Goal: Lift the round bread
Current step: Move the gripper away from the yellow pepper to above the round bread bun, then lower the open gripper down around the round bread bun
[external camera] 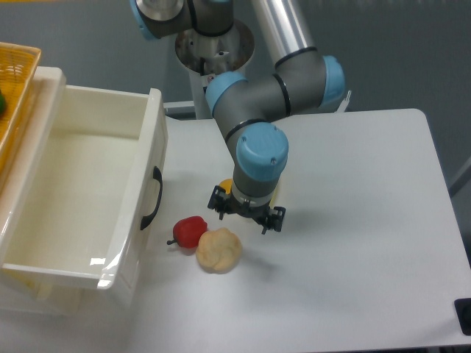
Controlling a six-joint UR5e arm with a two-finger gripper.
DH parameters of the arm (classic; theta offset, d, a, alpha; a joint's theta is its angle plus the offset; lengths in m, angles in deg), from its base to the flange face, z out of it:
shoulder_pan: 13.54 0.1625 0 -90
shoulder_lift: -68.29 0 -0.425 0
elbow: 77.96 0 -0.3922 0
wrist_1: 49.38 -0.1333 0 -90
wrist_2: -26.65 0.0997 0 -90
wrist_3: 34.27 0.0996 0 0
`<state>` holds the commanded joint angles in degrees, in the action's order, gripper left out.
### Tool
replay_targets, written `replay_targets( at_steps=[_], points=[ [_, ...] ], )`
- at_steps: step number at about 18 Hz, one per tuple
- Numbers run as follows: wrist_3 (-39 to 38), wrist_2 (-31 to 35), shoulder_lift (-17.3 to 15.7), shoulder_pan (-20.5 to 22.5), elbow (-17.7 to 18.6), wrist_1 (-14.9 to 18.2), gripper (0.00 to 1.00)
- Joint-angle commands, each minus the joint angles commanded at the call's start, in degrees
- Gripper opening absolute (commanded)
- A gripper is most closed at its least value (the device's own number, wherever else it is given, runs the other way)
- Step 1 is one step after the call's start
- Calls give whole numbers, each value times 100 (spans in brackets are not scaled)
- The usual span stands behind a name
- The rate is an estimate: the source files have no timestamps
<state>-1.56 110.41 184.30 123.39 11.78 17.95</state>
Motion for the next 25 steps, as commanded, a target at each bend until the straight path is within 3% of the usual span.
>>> replay_targets(
  at_steps=[6, 12, 25],
  points=[
    [-624, -17, 325, -79, -9, -219, 100],
    [-967, -18, 475, -185, -9, -229, 100],
    [-1179, -26, 589, -431, -105, -272, 100]
  ],
)
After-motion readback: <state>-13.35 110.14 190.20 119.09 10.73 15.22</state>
